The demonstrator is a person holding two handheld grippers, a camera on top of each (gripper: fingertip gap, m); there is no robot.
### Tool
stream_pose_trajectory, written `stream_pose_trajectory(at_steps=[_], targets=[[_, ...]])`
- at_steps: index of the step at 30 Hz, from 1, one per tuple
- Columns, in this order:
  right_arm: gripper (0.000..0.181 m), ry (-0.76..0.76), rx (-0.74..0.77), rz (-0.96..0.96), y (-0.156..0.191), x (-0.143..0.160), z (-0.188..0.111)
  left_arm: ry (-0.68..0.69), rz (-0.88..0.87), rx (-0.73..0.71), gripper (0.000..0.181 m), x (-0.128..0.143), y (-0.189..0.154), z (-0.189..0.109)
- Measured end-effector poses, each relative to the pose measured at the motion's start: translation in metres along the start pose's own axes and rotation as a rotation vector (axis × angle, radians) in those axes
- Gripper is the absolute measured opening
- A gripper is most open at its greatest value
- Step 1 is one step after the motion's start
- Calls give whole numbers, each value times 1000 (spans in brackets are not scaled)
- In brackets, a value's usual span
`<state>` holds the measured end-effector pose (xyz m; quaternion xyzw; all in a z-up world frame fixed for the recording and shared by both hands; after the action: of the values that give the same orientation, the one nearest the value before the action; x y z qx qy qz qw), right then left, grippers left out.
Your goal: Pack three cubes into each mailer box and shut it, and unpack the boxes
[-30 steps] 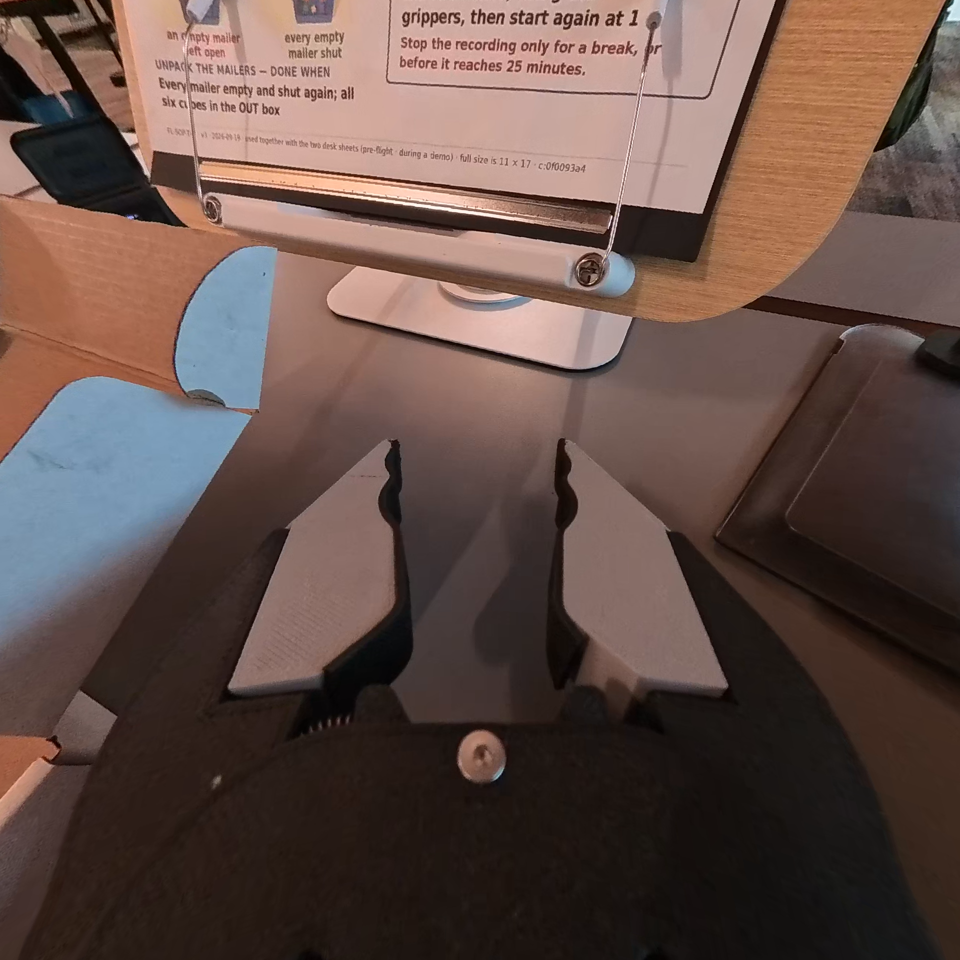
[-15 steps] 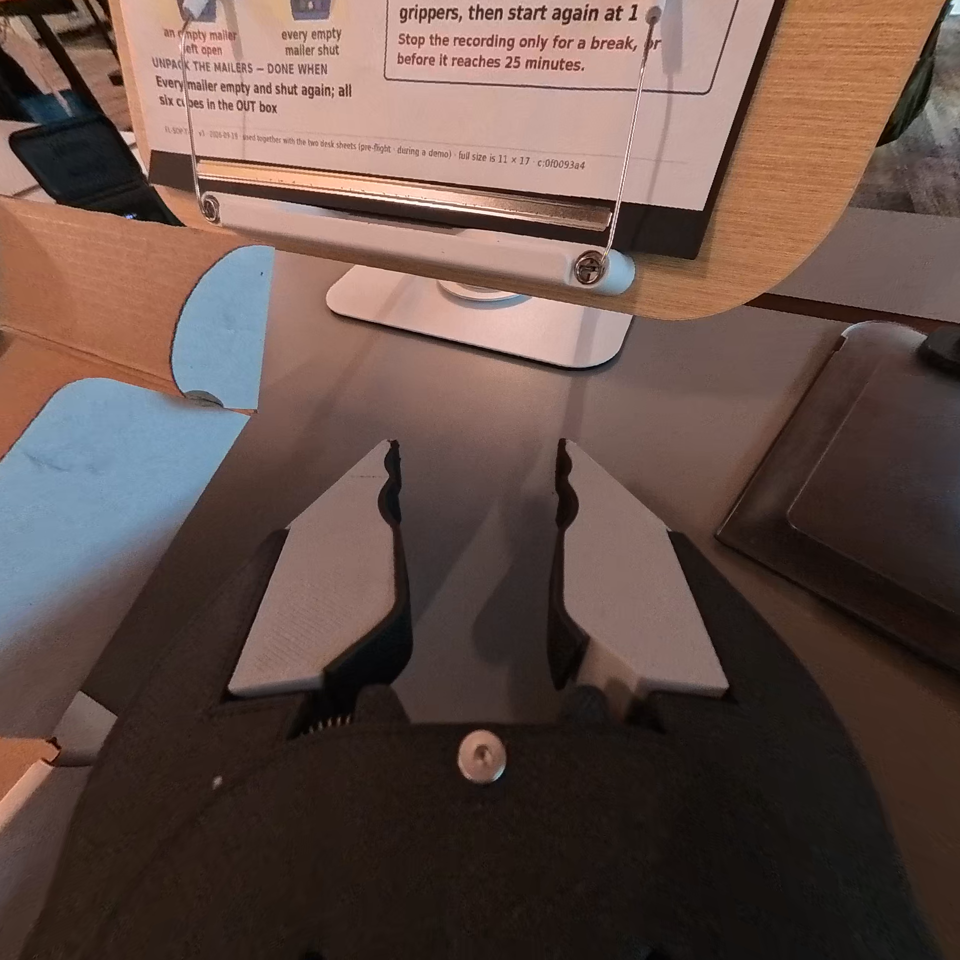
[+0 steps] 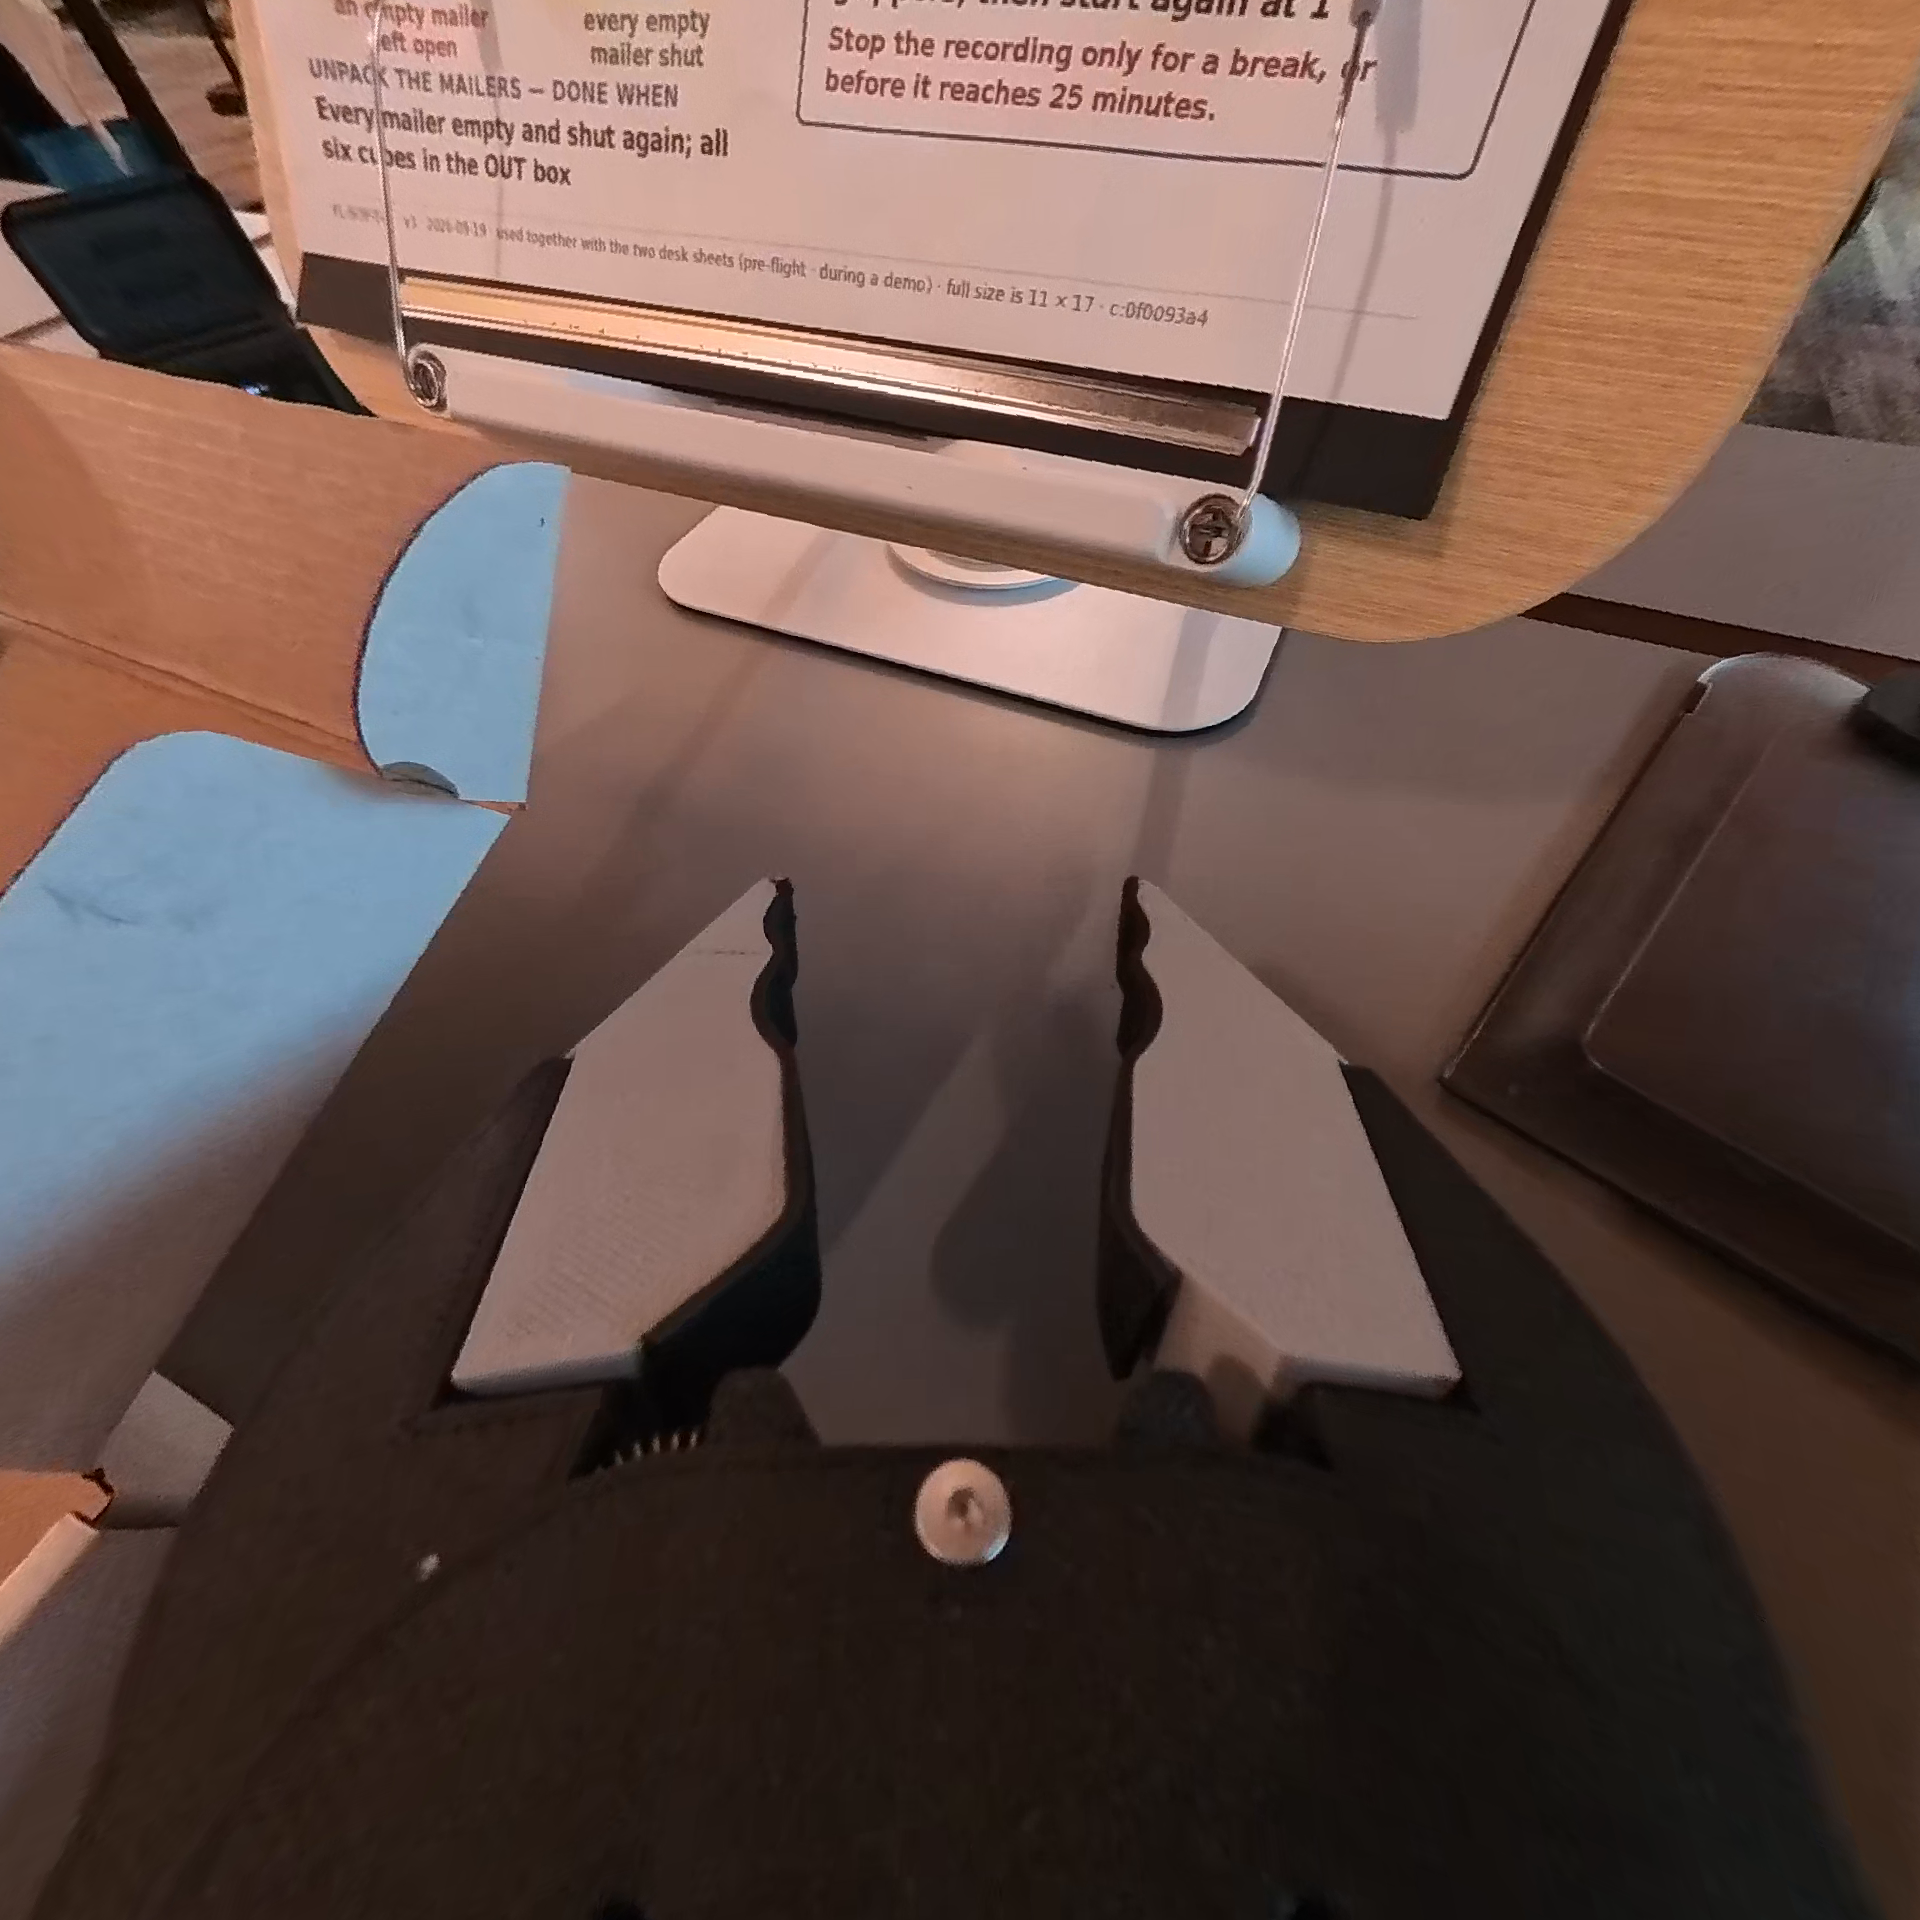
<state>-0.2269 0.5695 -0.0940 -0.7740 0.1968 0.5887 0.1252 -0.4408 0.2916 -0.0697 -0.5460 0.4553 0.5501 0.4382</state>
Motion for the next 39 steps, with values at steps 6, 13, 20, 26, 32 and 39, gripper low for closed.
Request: stream_pose_trajectory(at_steps=[6, 13, 20, 26, 32, 39], targets=[[61, 11, -16, 7, 1, 1, 2, -11, 79, 2, 50, -28, -23, -51], [60, -3, -18, 24, 0, 0, 1, -23, 165, 59, 48, -106, -34, -130], [60, -8, -21, 19, 2, -1, 0, 240, 312, -211, 48, -134, 60, -203], [61, -13, -27, 21, 5, -1, -1, 471, 268, -441, 44, -84, 141, -263], [64, 24, -31, 23, 7, 2, 2, 554, 201, -480, 44, -54, 159, -297], [64, 19, -59, 98, 4, 3, 0, 635, 191, -452, 45, -40, 164, -310]])
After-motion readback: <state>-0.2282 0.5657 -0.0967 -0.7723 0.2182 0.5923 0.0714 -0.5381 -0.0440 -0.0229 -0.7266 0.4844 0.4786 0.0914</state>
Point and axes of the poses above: each gripper's, where its closed fingertips meet, z out along the fingers, x out of its underside, y = z × x across the jaws, the point moved 6 cm from there along -z, back along the fingers, and after that the axes turned 7 degrees about -y, right-handed, at the moved point
